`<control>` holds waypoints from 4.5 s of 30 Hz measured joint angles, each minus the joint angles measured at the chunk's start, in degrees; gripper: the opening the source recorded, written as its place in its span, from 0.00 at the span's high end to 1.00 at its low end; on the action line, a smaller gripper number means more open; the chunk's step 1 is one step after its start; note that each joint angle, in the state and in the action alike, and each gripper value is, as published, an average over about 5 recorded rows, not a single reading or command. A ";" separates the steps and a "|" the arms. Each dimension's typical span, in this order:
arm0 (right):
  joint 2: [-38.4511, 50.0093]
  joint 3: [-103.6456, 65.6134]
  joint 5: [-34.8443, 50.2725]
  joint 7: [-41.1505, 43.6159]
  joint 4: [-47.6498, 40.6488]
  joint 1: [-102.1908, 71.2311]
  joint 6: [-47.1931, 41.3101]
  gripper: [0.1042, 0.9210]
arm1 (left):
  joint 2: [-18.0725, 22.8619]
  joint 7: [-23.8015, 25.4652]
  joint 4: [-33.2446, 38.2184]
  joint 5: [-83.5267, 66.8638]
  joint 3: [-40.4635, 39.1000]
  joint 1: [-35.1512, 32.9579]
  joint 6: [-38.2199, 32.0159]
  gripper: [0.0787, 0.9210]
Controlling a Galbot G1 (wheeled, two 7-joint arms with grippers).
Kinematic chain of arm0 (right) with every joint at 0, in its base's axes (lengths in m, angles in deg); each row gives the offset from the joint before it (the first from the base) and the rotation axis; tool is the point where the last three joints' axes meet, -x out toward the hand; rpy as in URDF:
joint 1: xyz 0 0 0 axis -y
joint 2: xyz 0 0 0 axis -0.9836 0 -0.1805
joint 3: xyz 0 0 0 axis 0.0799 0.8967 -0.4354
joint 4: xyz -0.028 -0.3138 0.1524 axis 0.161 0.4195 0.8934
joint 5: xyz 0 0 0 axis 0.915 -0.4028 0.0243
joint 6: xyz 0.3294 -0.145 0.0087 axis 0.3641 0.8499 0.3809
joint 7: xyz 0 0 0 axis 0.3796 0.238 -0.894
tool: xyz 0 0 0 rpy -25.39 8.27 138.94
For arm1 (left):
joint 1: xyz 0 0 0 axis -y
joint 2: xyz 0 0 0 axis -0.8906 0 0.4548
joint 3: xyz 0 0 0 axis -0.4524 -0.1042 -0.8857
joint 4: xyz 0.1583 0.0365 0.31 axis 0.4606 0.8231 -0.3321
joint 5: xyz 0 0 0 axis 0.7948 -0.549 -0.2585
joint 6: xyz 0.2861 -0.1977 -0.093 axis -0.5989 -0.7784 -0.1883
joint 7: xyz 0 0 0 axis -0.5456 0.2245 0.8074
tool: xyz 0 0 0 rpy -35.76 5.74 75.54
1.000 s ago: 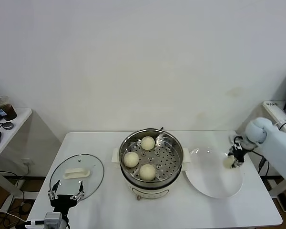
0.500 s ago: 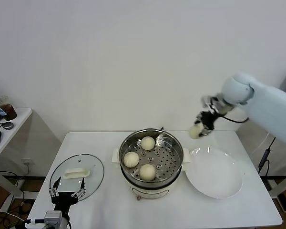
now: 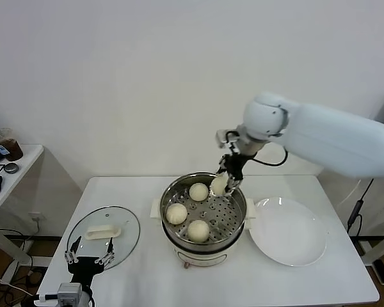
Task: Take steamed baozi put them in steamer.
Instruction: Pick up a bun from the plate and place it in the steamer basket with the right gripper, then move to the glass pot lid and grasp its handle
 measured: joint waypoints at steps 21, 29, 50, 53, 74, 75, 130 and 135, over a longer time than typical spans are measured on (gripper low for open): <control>-3.90 1.37 -4.56 -6.13 -3.99 -9.52 -3.44 0.46 | 0.13 0.09 -1.74 -0.54 0.15 1.02 0.05 0.12; -3.60 0.83 -5.27 -7.43 -4.14 -10.74 -3.80 0.34 | 0.30 0.15 -1.69 -0.56 0.16 1.06 0.06 0.12; 8.83 -20.68 1.23 -11.20 1.74 -18.36 0.27 0.12 | 1.22 0.11 0.13 -1.41 1.35 -0.46 -0.80 0.12; 12.16 -29.83 4.14 -14.82 3.29 -23.91 2.52 0.12 | 1.44 0.00 0.44 -1.75 1.28 -1.04 -1.66 0.12; -3.14 -101.58 8.48 -51.62 15.34 -88.32 19.83 0.12 | 1.13 -3.12 -3.37 -4.80 0.37 -0.27 -11.05 0.12; -5.06 -103.47 8.13 -52.75 15.54 -90.74 20.62 0.12 | 0.88 -3.27 -3.59 -4.59 0.48 -0.16 -11.38 0.12; -31.66 -120.23 -2.47 -63.31 16.31 -116.91 28.15 0.12 | -22.47 -15.17 -34.68 63.99 -8.28 15.17 -11.63 0.12; -31.92 -120.08 -2.92 -63.34 15.49 -116.85 28.53 0.12 | -22.30 -15.02 -35.68 63.95 -8.92 16.52 -10.77 0.12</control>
